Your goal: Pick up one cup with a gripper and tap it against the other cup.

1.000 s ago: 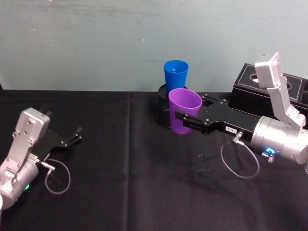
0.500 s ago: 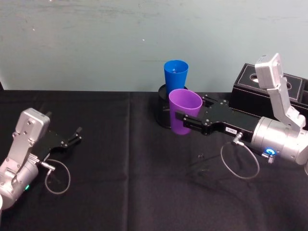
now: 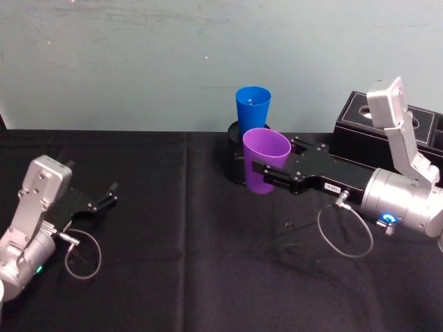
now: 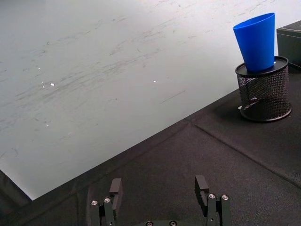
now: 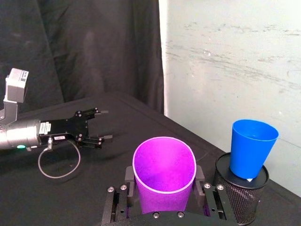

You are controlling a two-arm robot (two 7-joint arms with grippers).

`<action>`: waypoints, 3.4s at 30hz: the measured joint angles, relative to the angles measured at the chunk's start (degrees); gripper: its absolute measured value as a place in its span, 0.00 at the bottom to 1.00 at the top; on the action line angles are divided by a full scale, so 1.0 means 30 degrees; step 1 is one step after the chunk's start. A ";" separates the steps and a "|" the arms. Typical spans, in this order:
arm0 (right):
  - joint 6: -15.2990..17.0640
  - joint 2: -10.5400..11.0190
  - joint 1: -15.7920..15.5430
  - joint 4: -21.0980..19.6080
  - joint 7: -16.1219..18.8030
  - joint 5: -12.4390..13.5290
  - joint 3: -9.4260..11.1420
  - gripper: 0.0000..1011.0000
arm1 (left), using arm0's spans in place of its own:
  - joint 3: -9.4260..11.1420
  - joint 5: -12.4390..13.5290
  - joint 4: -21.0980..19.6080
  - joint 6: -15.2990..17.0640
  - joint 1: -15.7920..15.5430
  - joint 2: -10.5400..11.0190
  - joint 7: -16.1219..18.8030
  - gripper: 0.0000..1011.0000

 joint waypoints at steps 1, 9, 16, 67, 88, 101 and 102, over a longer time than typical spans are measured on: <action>-0.0001 0.0000 -0.0001 -0.0001 0.0004 0.0000 0.0000 0.71 | 0.0000 0.0000 0.0000 0.0000 0.0000 0.0000 0.0000 1.00; 0.0000 0.0000 -0.0002 -0.0001 0.0020 0.0000 0.0001 0.71 | 0.0000 0.0000 0.0000 0.0001 0.0000 0.0000 0.0000 1.00; -0.0001 0.0000 -0.0002 0.0000 0.0021 -0.0001 0.0001 0.71 | 0.0000 0.0000 0.0000 0.0000 0.0001 -0.0001 0.0000 1.00; 0.0112 -0.2400 0.2812 0.3711 -0.2077 -0.1043 -0.1131 0.71 | 0.0000 -0.0001 0.0000 0.0000 0.0001 0.0000 0.0001 1.00; -0.0989 -0.4677 0.4200 0.7074 -0.3196 -0.2239 -0.0465 0.71 | 0.0000 -0.0001 0.0001 0.0000 0.0000 0.0000 -0.0001 1.00; -0.1371 -0.5590 0.5081 0.8635 -0.3209 -0.2939 -0.0183 0.71 | 0.0000 0.0000 0.0000 0.0000 0.0001 0.0000 0.0001 1.00; -0.1384 -0.5633 0.5121 0.8713 -0.3204 -0.2992 -0.0151 0.71 | 0.0000 0.0000 0.0000 0.0001 0.0001 0.0000 0.0001 1.00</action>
